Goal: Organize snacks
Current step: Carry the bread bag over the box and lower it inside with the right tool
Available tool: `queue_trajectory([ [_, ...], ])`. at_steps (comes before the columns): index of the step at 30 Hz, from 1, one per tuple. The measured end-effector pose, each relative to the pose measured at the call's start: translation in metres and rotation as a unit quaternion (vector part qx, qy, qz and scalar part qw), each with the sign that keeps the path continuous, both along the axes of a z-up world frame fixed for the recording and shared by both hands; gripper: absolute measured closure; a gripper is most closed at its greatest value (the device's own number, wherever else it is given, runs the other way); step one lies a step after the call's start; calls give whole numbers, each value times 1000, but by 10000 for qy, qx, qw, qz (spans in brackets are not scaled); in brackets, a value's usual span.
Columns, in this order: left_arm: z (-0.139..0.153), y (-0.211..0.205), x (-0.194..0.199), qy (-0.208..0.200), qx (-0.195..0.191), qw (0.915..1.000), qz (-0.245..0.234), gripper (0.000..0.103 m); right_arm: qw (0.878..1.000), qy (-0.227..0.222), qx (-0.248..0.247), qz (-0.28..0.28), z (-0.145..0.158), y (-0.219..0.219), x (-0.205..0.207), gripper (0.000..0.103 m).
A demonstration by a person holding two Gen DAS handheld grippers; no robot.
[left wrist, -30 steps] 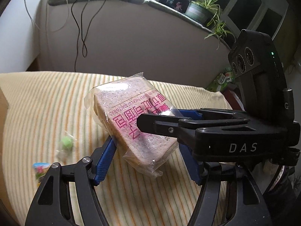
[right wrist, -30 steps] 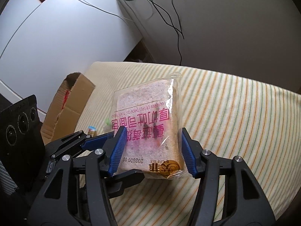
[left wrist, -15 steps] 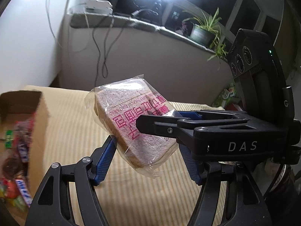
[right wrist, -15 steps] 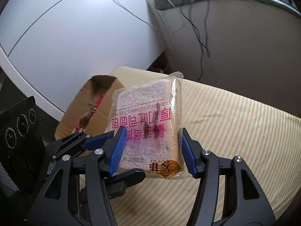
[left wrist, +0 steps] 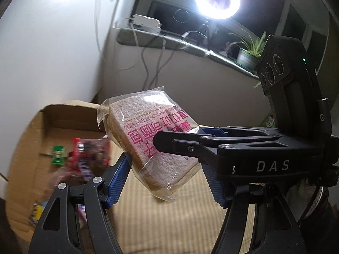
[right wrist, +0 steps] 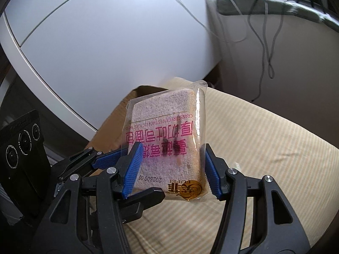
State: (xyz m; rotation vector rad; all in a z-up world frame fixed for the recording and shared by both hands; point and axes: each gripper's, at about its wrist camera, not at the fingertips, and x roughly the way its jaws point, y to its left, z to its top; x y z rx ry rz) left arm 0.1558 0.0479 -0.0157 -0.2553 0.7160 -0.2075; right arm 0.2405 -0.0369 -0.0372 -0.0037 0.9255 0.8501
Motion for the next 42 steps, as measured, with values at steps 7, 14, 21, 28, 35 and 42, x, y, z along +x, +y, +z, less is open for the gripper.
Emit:
queue_trajectory([
  [7, -3, 37, -8, 27, 103, 9993, 358, 36, 9994, 123, 69, 305, -6, 48, -3, 44],
  [14, -8, 71, -15, 98, 131, 9979, 634, 36, 9982, 187, 24, 574, -15, 92, -2, 44],
  [21, -20, 93, -8, 293, 222, 9960, 819, 36, 9968, 341, -81, 715, -32, 122, 2, 44],
  [28, -29, 106, -6, 409, 259, 9944, 935, 36, 9960, 477, -181, 739, -47, 151, 6, 44],
  [35, -33, 109, 0, 427, 541, 9914, 1109, 36, 9959, 233, -508, 711, -49, 165, 5, 42],
  [42, -30, 114, -7, 370, 594, 9903, 1197, 36, 9968, 61, -518, 612, -40, 162, 2, 30],
])
